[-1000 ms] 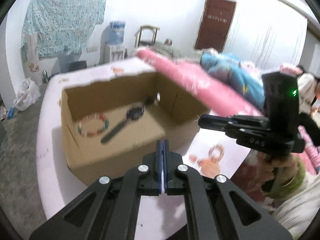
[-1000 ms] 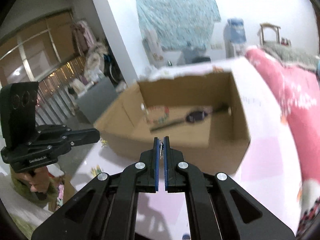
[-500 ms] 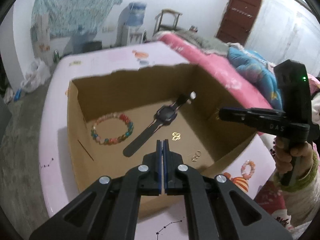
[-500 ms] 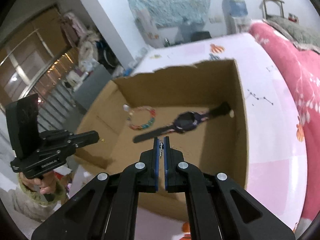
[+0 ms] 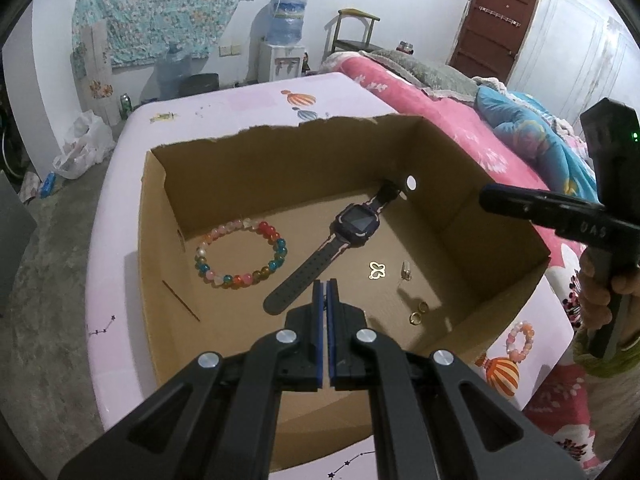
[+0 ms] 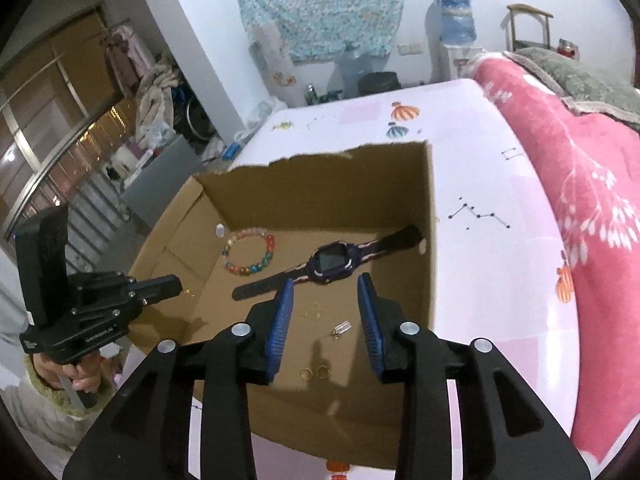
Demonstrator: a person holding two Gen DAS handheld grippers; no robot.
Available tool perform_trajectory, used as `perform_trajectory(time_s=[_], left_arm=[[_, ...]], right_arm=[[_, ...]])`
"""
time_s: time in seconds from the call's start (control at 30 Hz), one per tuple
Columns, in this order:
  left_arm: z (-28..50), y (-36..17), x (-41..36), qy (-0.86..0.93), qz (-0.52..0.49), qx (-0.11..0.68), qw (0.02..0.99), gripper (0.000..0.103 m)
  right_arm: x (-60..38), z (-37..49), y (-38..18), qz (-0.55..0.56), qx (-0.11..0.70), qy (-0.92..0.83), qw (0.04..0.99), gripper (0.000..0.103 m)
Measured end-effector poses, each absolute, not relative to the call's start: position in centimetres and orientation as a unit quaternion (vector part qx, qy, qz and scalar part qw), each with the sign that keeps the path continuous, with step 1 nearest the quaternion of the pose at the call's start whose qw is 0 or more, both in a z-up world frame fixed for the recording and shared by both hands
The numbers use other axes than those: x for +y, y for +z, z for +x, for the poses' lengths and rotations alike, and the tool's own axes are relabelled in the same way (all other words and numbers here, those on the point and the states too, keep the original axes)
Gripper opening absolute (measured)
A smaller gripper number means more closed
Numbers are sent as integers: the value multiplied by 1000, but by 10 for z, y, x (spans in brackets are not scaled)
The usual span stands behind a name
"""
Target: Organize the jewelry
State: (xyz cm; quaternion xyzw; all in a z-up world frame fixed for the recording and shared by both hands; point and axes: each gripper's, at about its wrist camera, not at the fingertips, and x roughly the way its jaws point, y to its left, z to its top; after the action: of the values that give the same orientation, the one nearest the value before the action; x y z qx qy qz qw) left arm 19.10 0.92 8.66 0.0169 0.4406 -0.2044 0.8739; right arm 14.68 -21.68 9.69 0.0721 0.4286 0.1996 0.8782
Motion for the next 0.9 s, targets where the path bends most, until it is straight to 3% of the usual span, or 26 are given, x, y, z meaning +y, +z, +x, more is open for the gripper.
perform_trajectory(time_s=[0.13, 0.3, 0.43, 0.7, 0.9], left_arm=[[185, 94, 10, -200, 19, 429, 880, 7], [172, 106, 10, -195, 29, 407, 892, 28], [160, 117, 11, -192, 30, 392, 899, 39], [107, 139, 11, -200, 54, 366, 907, 74], [68, 130, -3, -229, 78, 387, 890, 88]], right_arm=[[-226, 138, 106, 75, 411, 184, 890, 50], [-238, 120, 121, 87, 385, 171, 903, 64], [-249, 103, 130, 97, 367, 153, 912, 68], [-264, 48, 130, 106, 351, 109, 924, 84], [-261, 10, 102, 99, 381, 91, 915, 91]])
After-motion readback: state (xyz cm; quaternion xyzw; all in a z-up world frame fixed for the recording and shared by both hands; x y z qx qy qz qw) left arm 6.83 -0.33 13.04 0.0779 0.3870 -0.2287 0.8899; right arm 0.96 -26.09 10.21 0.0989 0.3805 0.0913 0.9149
